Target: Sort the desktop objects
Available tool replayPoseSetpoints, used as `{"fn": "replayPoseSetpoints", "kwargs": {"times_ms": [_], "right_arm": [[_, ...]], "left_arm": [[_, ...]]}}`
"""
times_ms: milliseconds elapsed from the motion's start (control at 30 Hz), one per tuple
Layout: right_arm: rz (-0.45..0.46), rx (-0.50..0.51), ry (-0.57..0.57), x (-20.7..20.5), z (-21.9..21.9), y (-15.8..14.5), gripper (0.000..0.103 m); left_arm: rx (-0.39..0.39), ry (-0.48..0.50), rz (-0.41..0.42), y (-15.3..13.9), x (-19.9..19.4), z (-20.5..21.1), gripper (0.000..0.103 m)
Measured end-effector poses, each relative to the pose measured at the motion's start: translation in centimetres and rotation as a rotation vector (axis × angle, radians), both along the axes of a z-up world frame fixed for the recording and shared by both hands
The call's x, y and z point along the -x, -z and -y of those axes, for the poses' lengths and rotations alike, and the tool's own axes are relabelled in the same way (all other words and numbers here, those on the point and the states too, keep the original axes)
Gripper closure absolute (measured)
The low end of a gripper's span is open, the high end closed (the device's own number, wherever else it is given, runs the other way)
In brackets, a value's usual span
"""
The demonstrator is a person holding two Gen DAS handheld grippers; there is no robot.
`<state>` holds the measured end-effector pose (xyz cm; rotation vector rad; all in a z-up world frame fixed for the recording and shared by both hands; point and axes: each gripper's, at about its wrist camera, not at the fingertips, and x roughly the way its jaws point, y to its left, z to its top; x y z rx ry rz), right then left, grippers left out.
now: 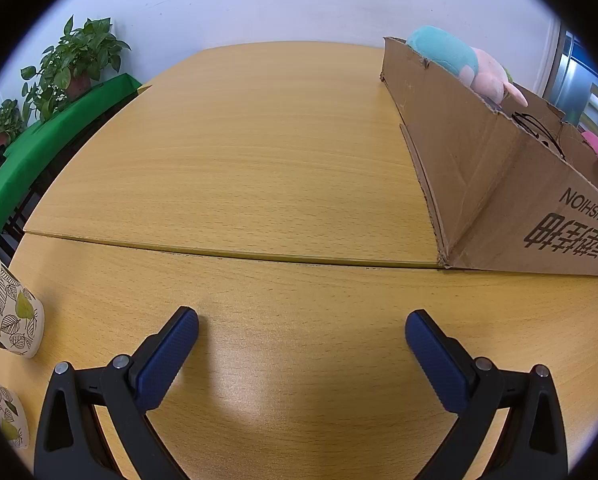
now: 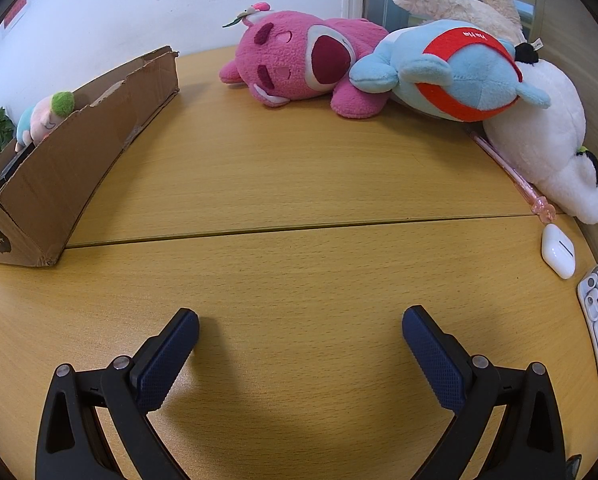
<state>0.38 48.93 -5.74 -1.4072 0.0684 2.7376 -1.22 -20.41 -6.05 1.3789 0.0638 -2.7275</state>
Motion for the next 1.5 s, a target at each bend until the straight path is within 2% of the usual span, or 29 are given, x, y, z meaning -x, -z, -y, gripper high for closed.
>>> {"fn": "replayPoseSetpoints", "kwargs": {"times_ms": [1500], "right_arm": [[0.001,-0.001,-0.002,-0.07,-0.05,0.08,0.000]], "left_arm": [[0.000,0.005,-0.002,0.39,-0.08,0.12,0.000]]}}
